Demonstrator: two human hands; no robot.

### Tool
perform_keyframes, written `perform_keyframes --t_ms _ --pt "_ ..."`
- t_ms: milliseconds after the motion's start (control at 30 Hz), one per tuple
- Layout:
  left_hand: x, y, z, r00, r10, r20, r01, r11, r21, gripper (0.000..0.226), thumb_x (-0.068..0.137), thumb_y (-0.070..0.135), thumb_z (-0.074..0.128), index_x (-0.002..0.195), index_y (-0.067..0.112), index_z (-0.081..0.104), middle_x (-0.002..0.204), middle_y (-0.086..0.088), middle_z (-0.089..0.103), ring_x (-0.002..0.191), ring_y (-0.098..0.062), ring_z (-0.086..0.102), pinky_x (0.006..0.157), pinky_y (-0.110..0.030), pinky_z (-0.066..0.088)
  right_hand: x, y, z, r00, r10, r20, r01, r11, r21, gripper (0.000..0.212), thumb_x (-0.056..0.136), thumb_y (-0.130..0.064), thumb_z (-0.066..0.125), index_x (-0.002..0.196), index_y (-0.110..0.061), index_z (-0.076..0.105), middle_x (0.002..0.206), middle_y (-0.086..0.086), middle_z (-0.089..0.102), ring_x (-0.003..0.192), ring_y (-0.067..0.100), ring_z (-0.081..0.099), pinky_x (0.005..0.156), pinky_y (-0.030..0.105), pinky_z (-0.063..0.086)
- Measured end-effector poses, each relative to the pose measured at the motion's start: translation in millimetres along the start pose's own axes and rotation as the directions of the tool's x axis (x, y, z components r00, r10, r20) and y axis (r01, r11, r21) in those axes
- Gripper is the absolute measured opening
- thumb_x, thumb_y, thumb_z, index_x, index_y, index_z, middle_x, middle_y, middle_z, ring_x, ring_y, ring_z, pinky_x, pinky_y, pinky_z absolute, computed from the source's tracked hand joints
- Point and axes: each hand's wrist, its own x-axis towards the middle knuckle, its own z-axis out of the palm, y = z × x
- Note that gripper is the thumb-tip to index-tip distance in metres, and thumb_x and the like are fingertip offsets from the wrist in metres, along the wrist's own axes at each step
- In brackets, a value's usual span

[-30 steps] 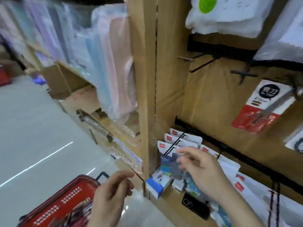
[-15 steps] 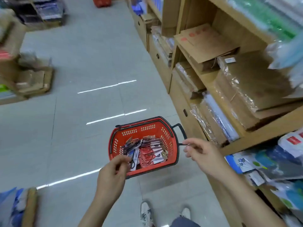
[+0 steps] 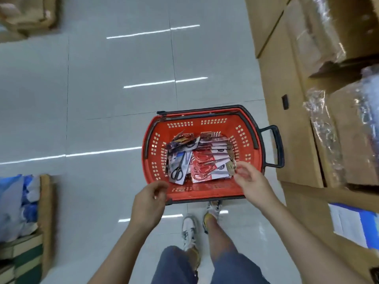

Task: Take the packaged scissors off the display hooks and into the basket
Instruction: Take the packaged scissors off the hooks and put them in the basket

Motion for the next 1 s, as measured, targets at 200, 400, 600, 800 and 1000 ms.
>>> perform_keyframes --t_ms 200,400,600,800,1000 --pt "131 -15 83 0.995 -0.010 0.104 -0.004 0.991 0.136 0.028 0.095 0.007 0.054 0.114 0.019 0.070 0.114 0.001 0.072 0.104 -0.020 0.065 0.090 -0.030 0.050 134 55 52 0.966 0.258 -0.018 -0.247 0.941 0.230 0.048 0.097 -0.024 0.058 0.143 -0.027 0.042 0.140 0.004 0.053 0.123 0.024 0.055 0.106 0.049 0.045" --pt "247 -44 180 0.945 0.138 0.295 -0.238 0.911 0.337 0.032 0.093 0.014 0.057 0.123 0.020 0.064 0.124 -0.005 0.067 0.111 -0.024 0.062 0.094 -0.032 0.048 249 123 111 0.871 0.491 -0.009 -0.428 0.768 0.476 0.058 0.096 -0.023 0.057 0.148 -0.028 0.033 0.142 0.001 0.045 0.118 0.023 0.050 0.092 0.041 0.049" --pt "305 -64 252 0.909 0.043 0.414 -0.203 0.914 0.352 0.073 0.088 0.024 0.069 0.151 0.030 0.032 0.154 -0.013 0.032 0.127 -0.031 0.053 0.105 -0.035 0.042 312 156 150 0.768 0.640 -0.010 -0.447 0.547 0.708 0.072 0.091 -0.020 0.064 0.148 -0.043 0.027 0.129 0.001 0.044 0.094 0.023 0.053 0.087 0.045 0.055" --pt "317 -63 261 0.939 0.060 0.339 -0.155 0.953 0.259 0.073 0.085 0.032 0.074 0.148 0.024 0.039 0.140 -0.007 0.035 0.117 -0.026 0.057 0.103 -0.030 0.042 332 157 159 0.799 0.597 -0.073 -0.391 0.608 0.691 0.106 0.069 -0.043 0.085 0.147 -0.054 0.014 0.148 0.000 0.045 0.121 0.030 0.056 0.093 0.054 0.053" --pt "311 -40 248 0.889 0.078 0.450 -0.311 0.826 0.470 0.044 0.093 0.031 0.057 0.136 0.024 0.055 0.134 -0.009 0.054 0.114 -0.029 0.060 0.089 -0.035 0.047 335 147 152 0.840 0.501 -0.207 -0.296 0.744 0.599 0.089 0.081 -0.002 0.074 0.143 -0.050 0.032 0.133 -0.004 0.058 0.116 0.025 0.059 0.094 0.052 0.055"
